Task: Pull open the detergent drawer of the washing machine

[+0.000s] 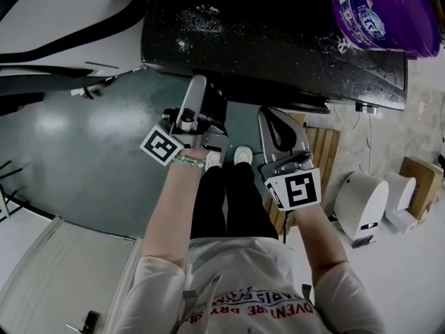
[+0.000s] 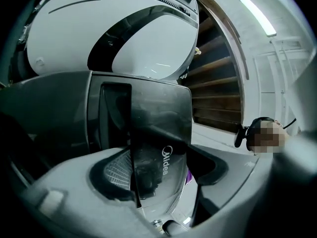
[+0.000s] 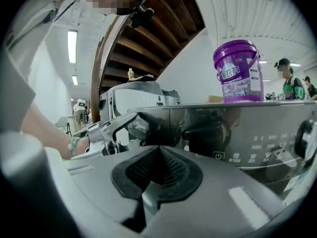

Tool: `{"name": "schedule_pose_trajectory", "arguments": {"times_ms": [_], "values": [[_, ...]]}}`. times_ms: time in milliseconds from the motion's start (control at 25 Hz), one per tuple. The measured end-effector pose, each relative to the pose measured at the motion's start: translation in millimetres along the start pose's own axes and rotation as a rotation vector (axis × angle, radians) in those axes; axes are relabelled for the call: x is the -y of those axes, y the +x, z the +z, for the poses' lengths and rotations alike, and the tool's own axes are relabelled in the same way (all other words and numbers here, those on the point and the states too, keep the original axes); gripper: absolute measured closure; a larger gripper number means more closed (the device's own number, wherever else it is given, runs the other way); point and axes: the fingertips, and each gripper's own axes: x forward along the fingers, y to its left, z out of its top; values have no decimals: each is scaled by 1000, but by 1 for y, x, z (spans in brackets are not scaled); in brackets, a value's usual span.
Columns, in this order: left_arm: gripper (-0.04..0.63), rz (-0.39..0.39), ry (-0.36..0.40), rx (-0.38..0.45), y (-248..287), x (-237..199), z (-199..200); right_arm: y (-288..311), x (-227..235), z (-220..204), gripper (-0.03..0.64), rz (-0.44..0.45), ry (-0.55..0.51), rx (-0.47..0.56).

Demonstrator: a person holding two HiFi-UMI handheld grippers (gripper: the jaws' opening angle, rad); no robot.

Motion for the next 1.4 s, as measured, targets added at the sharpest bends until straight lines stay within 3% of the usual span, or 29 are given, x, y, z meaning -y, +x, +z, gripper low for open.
{"name": "schedule_pose_trajectory", "arguments": {"times_ms": [320,1160,1400], "values": [[308,-40,-3,-17,-21,10,-6,-8,4,-2,615,-61,0,5],[301,-36,1,-62,-80,38,-23,-45,-18,1,616,-198,-35,42],[299,-37,2,-70,-96,46,-30,-56,-31,-7,617,-188,-34,37]]}}
